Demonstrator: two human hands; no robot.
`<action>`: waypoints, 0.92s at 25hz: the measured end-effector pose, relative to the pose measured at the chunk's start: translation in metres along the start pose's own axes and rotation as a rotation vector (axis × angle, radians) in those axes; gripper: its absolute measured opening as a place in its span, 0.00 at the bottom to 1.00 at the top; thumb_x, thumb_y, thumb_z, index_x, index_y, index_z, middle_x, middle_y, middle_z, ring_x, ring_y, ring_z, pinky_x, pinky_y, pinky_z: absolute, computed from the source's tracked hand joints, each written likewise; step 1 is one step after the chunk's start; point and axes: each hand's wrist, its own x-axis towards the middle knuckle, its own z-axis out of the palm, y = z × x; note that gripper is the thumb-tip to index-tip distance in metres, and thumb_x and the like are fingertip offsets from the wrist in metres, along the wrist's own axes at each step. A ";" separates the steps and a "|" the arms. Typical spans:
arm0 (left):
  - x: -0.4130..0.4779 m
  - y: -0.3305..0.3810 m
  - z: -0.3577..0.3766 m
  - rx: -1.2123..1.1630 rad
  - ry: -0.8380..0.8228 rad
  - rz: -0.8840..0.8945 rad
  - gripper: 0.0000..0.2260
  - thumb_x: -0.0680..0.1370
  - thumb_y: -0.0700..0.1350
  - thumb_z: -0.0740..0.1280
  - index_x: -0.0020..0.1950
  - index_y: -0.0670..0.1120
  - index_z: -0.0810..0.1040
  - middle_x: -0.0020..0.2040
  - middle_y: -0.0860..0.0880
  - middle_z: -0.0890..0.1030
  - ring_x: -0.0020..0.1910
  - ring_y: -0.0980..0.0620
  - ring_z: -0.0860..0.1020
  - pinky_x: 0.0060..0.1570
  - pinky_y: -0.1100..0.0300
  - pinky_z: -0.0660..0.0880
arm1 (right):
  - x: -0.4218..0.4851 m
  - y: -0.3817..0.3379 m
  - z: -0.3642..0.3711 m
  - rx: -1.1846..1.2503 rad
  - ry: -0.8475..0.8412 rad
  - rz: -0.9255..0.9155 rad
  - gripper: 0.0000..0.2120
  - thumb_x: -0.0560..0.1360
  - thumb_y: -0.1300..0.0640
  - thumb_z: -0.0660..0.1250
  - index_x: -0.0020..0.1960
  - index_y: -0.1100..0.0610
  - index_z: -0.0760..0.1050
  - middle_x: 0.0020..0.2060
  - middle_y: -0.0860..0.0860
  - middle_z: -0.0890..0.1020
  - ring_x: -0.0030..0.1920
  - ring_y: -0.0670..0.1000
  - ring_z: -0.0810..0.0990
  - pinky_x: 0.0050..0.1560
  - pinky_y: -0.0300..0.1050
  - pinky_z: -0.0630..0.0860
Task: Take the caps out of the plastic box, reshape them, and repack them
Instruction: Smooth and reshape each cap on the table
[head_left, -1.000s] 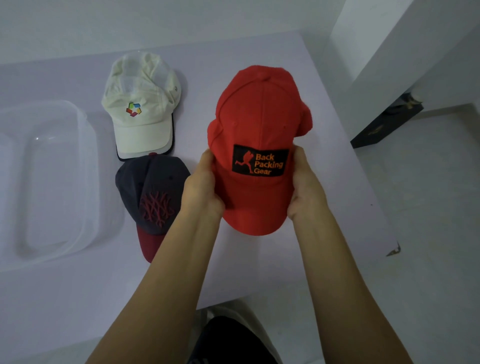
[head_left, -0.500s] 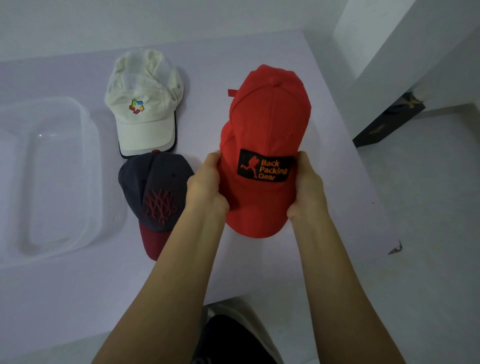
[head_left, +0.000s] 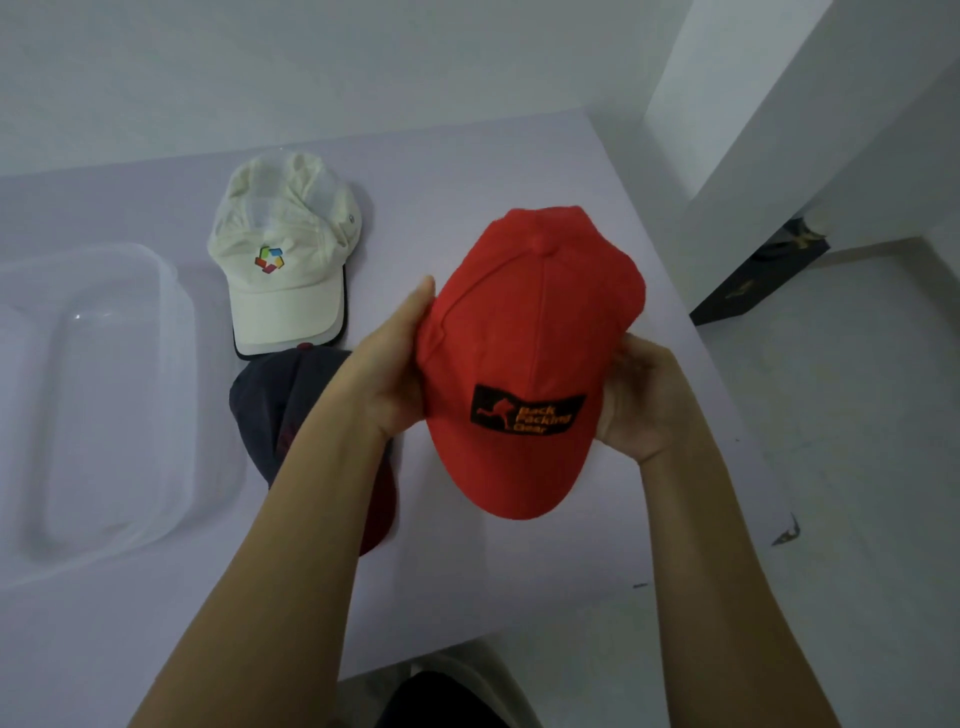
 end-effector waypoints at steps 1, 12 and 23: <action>-0.001 -0.003 -0.003 0.013 0.008 0.015 0.21 0.78 0.59 0.58 0.38 0.52 0.86 0.42 0.52 0.86 0.39 0.54 0.84 0.44 0.55 0.74 | 0.000 0.001 -0.002 0.012 -0.023 -0.002 0.15 0.61 0.56 0.72 0.46 0.60 0.82 0.41 0.56 0.85 0.41 0.55 0.84 0.42 0.47 0.81; 0.009 -0.020 -0.013 -0.315 0.076 0.312 0.12 0.75 0.44 0.62 0.57 0.55 0.73 0.39 0.53 0.78 0.36 0.56 0.77 0.32 0.60 0.73 | 0.004 0.003 -0.014 0.105 0.216 -0.187 0.08 0.71 0.53 0.66 0.47 0.53 0.82 0.42 0.50 0.85 0.42 0.48 0.83 0.45 0.42 0.80; 0.010 -0.024 -0.021 0.280 -0.033 0.206 0.14 0.68 0.52 0.69 0.47 0.44 0.84 0.47 0.45 0.86 0.48 0.51 0.83 0.48 0.57 0.80 | -0.001 -0.005 -0.028 -0.310 0.018 -0.166 0.31 0.61 0.58 0.78 0.63 0.55 0.75 0.54 0.51 0.83 0.53 0.49 0.81 0.47 0.42 0.79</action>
